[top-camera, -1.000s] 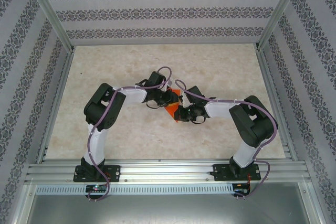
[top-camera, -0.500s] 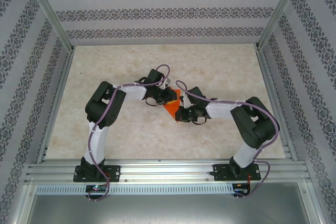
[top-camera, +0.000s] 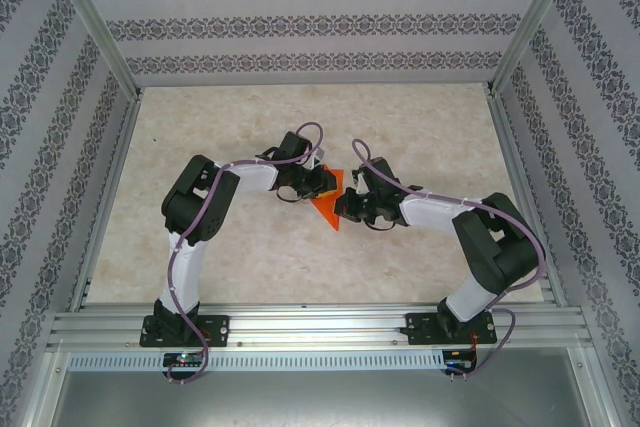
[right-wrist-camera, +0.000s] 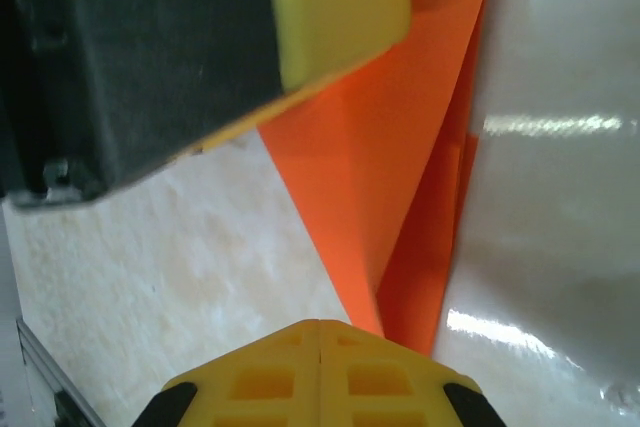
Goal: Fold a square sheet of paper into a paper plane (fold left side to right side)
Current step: Fourth fold the wing at the center of the table.
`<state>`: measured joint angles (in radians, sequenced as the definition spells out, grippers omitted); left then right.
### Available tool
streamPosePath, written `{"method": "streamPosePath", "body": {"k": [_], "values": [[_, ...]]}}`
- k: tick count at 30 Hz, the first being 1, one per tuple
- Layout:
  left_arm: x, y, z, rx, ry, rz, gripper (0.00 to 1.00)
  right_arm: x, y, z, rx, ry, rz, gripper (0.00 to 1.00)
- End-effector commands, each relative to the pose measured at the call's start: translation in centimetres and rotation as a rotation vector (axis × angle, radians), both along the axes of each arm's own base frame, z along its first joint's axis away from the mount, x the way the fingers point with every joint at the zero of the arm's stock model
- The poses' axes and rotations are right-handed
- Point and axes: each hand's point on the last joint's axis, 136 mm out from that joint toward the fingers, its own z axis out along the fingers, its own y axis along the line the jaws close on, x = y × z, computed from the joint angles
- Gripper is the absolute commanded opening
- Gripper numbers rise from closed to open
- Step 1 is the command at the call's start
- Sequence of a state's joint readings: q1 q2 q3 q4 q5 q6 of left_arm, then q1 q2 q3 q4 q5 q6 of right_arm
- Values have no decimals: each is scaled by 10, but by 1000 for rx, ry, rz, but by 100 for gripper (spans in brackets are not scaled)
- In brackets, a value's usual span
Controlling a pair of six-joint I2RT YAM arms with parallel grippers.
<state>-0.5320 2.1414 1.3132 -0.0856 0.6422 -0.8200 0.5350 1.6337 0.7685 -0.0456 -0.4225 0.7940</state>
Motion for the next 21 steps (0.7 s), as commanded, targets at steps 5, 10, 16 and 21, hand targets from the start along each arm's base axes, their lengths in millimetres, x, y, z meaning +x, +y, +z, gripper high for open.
{"method": "streamPosePath", "body": {"k": [5, 10, 16, 21], "values": [[1, 24, -38, 111, 17, 57, 24, 29, 14, -2, 14, 10, -124, 0], [1, 23, -38, 107, 19, 55, 24, 31, 22, -7, -2, 12, -115, 0], [1, 23, -39, 108, 21, 55, 24, 28, 12, -26, -79, 47, -139, 1], [1, 23, -38, 109, 23, 56, 24, 22, 5, -39, -136, 80, -138, 0]]}}
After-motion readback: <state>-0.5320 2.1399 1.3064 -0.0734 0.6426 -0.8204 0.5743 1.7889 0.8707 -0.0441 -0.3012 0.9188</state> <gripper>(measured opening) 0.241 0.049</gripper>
